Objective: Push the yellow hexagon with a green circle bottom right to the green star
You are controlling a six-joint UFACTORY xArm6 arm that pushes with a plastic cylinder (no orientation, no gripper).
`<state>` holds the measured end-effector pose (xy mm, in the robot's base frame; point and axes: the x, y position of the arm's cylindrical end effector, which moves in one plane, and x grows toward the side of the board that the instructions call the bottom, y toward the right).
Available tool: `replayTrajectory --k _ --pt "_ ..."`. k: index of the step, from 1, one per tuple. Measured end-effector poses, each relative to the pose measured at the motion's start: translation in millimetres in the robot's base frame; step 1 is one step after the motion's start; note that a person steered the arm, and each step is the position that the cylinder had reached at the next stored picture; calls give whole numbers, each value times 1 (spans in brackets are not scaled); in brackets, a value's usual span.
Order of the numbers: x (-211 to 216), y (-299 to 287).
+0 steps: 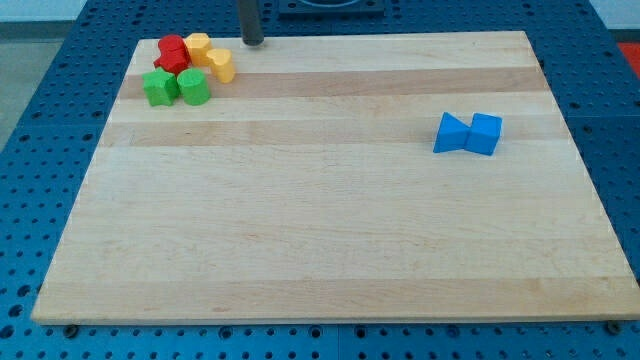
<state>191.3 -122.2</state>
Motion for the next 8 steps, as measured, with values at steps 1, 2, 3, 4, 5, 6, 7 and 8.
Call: replayTrajectory --k 1,2,3,4,5,6,7,8 --pt "0 0" --pt "1 -18" --pt "1 -70" --pt "1 -70" --pt "1 -71" --pt "1 -71" --pt "1 -71" --pt "0 -81"
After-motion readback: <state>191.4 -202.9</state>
